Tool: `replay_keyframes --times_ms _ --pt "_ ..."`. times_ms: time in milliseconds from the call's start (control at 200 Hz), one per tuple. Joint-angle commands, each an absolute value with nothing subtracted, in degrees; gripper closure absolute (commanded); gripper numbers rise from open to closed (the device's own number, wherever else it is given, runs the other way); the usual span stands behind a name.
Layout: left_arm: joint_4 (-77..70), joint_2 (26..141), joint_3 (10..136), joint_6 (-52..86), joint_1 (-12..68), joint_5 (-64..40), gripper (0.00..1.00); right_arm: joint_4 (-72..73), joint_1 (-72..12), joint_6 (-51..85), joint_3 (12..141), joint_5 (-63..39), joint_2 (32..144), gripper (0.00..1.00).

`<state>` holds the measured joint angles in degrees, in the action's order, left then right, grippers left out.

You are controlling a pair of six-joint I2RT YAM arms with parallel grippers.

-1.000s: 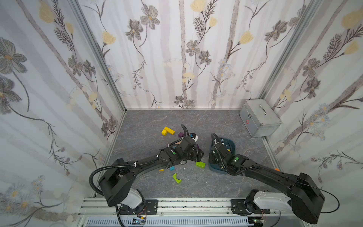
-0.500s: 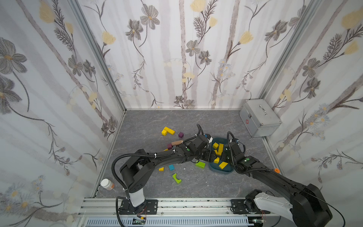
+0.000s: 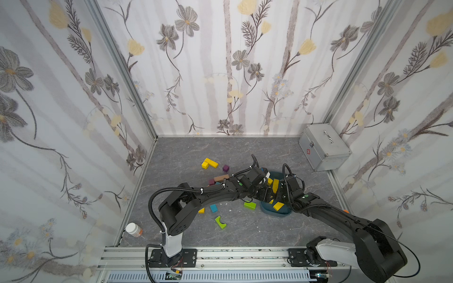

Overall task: Pick out the yellow building blocks
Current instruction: Pick up the building block from the center of the board, then place the building block in the storage box.

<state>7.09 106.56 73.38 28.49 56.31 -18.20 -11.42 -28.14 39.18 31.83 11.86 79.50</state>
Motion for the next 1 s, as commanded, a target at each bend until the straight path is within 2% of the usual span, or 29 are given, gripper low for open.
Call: replay_keyframes --times_ms 0,160,500,760,994 --pt "7.2 106.5 73.8 28.3 56.3 -18.2 0.28 -8.6 -28.2 38.8 31.9 10.1 80.0 0.59" --pt "6.9 105.6 72.9 28.4 56.3 -17.2 0.28 -8.4 -28.2 38.7 31.9 9.3 80.0 0.52" --pt "6.4 104.6 71.4 28.8 56.3 -16.3 0.28 -7.5 -28.2 39.3 31.1 7.8 78.5 0.56" --pt "5.9 103.7 70.8 28.7 56.3 -15.1 0.28 -9.7 -29.1 38.0 31.8 11.0 72.7 0.56" --pt "5.8 103.0 70.4 28.3 56.3 -14.2 0.28 -9.2 -34.6 35.7 33.5 14.4 68.7 0.56"
